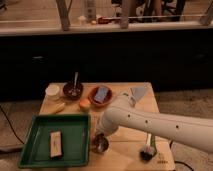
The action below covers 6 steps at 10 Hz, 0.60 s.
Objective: Place grapes in metal cup
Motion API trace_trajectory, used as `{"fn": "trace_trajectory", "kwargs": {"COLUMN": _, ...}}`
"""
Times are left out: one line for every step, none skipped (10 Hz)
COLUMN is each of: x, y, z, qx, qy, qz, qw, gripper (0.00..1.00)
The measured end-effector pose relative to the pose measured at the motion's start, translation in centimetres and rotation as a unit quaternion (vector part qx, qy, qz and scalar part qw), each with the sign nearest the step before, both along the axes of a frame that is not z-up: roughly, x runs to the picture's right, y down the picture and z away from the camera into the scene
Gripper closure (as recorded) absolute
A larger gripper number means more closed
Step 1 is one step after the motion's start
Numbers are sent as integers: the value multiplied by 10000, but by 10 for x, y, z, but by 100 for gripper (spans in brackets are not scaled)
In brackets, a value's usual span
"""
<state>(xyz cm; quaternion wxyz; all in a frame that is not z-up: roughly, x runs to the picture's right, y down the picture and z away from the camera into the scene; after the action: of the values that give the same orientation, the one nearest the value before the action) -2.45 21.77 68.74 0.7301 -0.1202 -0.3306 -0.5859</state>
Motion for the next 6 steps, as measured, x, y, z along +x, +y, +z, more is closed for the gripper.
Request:
{"fn": "trace_trajectory", "kwargs": {"x": 2, "y": 1, "z": 0, "qx": -35, "qy": 29, "qz": 8, "qw": 10000, "gripper": 68}}
{"fn": "trace_trajectory", "kwargs": {"x": 4, "y": 3, "z": -1, "qx": -107, "qy": 72, "qz": 22, "qw": 9999, "gripper": 55}}
{"fn": "trace_trajectory", "kwargs": {"x": 5, "y": 5, "z": -1, "qx": -175, "qy": 97, "qz": 29, "qw": 9998, "gripper": 43}}
{"fn": "trace_trajectory", "kwargs": {"x": 5, "y": 7, "z": -2, "qx": -216, "qy": 110, "qz": 29, "qw": 9997, "gripper": 35}}
{"fn": "trace_trajectory", "kwargs": {"x": 6, "y": 11, "z": -2, "qx": -266, "qy": 132, "qz": 28, "qw": 9996, "gripper": 24}}
{"fn": "trace_trajectory", "kwargs": {"x": 8, "y": 13, "z": -1, "qx": -297, "qy": 153, "qz": 38, "qw": 9994, "gripper": 21}}
